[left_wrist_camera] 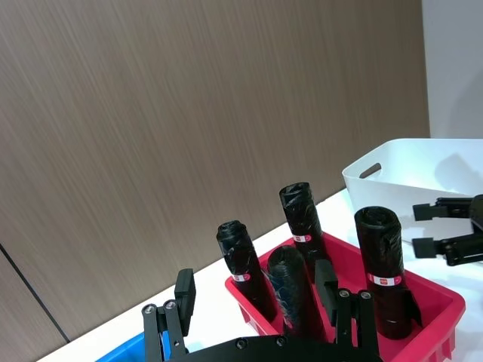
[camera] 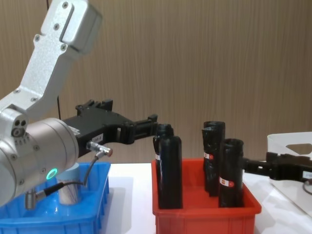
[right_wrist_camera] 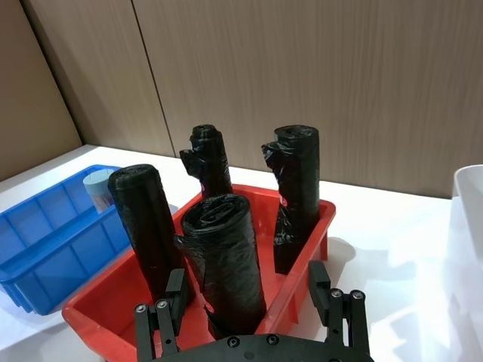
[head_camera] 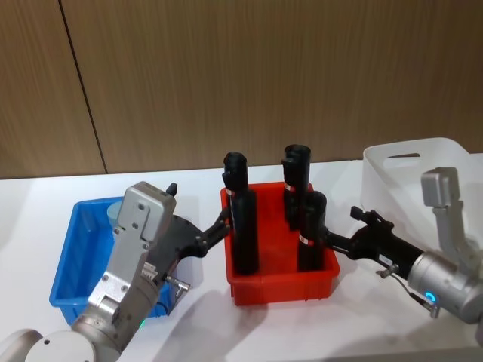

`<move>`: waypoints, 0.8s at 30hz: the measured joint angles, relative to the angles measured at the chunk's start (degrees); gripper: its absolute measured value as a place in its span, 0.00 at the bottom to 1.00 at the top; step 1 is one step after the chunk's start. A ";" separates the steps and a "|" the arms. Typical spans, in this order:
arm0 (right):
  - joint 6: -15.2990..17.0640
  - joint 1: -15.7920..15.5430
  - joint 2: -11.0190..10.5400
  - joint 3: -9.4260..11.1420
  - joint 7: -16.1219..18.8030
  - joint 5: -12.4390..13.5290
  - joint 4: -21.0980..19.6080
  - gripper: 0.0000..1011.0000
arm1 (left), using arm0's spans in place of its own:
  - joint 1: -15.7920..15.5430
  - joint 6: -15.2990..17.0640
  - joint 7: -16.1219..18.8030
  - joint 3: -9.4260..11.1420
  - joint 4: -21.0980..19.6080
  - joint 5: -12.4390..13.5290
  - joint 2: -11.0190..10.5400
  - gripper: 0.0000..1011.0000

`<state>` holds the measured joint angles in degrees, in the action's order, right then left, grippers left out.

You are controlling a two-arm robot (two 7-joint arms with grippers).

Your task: Pick the cotton swabs from the blue box and place them into the white box.

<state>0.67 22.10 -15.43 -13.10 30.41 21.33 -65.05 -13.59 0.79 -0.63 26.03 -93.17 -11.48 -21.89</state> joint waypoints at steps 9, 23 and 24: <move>-0.72 2.90 1.41 -0.99 0.72 -1.01 4.04 0.99 | 0.00 0.00 0.00 0.00 0.00 0.00 0.00 0.99; -1.52 6.40 3.23 -2.39 1.31 -2.33 8.51 0.99 | 0.00 0.00 0.00 0.00 0.00 0.00 0.00 0.99; -1.54 6.59 3.34 -2.47 1.35 -2.38 8.74 0.99 | 0.00 0.00 0.00 0.00 0.00 0.00 0.00 0.99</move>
<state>-0.87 28.69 -12.09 -15.57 31.76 18.94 -56.31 -13.59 0.79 -0.63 26.03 -93.17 -11.48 -21.89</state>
